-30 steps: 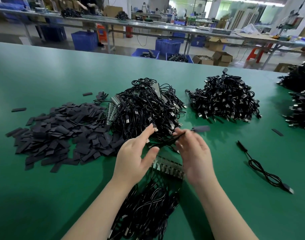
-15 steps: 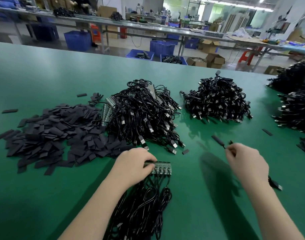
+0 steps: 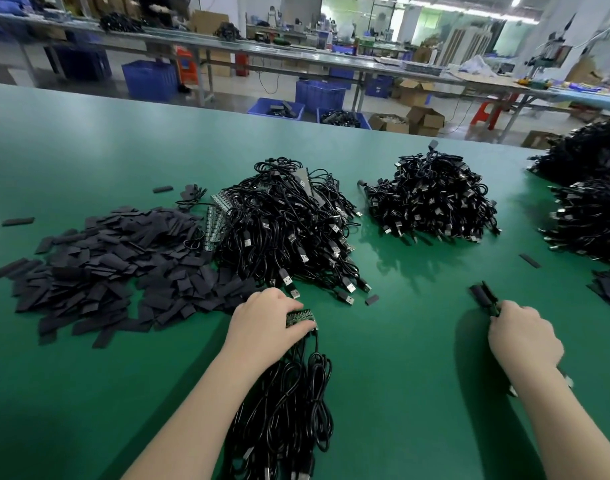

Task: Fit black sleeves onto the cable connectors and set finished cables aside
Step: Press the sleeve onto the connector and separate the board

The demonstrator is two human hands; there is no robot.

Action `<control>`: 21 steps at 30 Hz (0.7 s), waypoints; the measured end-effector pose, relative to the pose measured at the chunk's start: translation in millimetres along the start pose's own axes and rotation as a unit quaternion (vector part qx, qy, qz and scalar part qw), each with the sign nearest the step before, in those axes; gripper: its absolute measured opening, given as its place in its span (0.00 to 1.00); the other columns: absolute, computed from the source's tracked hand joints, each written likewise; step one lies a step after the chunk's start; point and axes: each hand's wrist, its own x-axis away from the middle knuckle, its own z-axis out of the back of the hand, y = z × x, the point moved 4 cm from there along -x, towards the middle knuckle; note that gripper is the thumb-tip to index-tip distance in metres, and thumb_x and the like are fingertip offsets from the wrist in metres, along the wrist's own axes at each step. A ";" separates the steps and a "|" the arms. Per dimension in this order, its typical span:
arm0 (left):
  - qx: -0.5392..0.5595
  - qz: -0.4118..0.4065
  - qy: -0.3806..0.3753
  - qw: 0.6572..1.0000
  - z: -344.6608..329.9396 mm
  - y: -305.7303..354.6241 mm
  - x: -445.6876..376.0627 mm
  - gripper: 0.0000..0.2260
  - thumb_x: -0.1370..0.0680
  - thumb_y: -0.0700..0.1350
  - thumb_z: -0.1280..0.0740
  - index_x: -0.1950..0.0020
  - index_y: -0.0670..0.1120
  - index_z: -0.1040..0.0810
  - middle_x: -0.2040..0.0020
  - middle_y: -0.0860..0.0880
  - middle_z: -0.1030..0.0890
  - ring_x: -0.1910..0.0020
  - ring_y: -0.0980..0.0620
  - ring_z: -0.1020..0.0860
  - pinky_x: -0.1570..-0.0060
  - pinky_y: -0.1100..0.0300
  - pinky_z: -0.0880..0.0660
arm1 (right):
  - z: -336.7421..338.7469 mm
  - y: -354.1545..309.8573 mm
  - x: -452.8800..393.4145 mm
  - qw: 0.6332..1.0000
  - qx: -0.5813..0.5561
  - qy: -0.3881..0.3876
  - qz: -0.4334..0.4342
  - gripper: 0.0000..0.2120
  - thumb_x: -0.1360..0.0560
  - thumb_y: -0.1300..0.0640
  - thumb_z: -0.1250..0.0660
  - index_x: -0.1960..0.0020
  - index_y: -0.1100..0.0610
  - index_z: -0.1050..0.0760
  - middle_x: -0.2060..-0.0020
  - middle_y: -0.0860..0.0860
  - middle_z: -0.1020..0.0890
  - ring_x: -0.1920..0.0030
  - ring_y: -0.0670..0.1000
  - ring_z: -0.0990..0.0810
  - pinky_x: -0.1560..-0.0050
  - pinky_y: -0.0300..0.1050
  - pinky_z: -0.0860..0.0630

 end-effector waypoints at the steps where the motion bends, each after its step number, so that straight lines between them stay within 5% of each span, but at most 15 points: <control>1: 0.009 0.000 -0.003 1.000 -0.3 -0.3 -0.3 0.21 0.24 0.65 0.37 0.35 0.57 0.23 0.38 0.56 0.25 0.37 0.53 0.28 0.39 0.52 0.30 | 4.5 -4.0 2.5 1.000 0.009 0.018 0.009 0.10 0.20 0.60 0.41 0.40 0.60 0.27 0.47 0.61 0.24 0.47 0.62 0.26 0.50 0.51 0.29; 5: 0.054 0.010 -0.004 0.999 -0.4 -0.6 -3.2 0.18 0.25 0.61 0.33 0.37 0.57 0.22 0.39 0.58 0.23 0.37 0.51 0.28 0.38 0.52 0.30 | 20.5 -52.3 43.4 0.975 -0.103 0.096 0.170 0.19 0.23 0.56 0.33 0.33 0.55 0.26 0.42 0.58 0.20 0.47 0.60 0.22 0.53 0.50 0.27; 10: 0.076 -0.004 0.026 0.997 3.0 4.8 -1.1 0.15 0.26 0.60 0.32 0.41 0.59 0.22 0.43 0.61 0.22 0.41 0.59 0.26 0.41 0.55 0.33 | 9.6 -141.0 113.1 0.870 -0.327 -0.147 0.339 0.12 0.25 0.46 0.30 0.43 0.47 0.19 0.55 0.39 0.17 0.57 0.35 0.22 0.54 0.30 0.28; 16: 0.133 -0.022 0.089 0.987 12.3 8.6 2.0 0.17 0.27 0.54 0.28 0.38 0.58 0.22 0.49 0.62 0.21 0.44 0.60 0.24 0.38 0.54 0.32 | -6.4 -166.2 125.5 0.824 -0.450 -0.161 0.306 0.04 0.27 0.52 0.25 0.53 0.46 0.18 0.63 0.42 0.16 0.61 0.35 0.20 0.60 0.26 0.29; 21: 0.129 -0.061 0.103 0.984 14.5 14.2 3.8 0.20 0.25 0.55 0.29 0.33 0.57 0.24 0.47 0.61 0.20 0.41 0.59 0.25 0.35 0.55 0.32 | -16.1 -159.7 125.2 0.791 -0.518 -0.160 0.282 0.09 0.27 0.55 0.25 0.56 0.41 0.19 0.63 0.39 0.15 0.61 0.39 0.17 0.57 0.32 0.23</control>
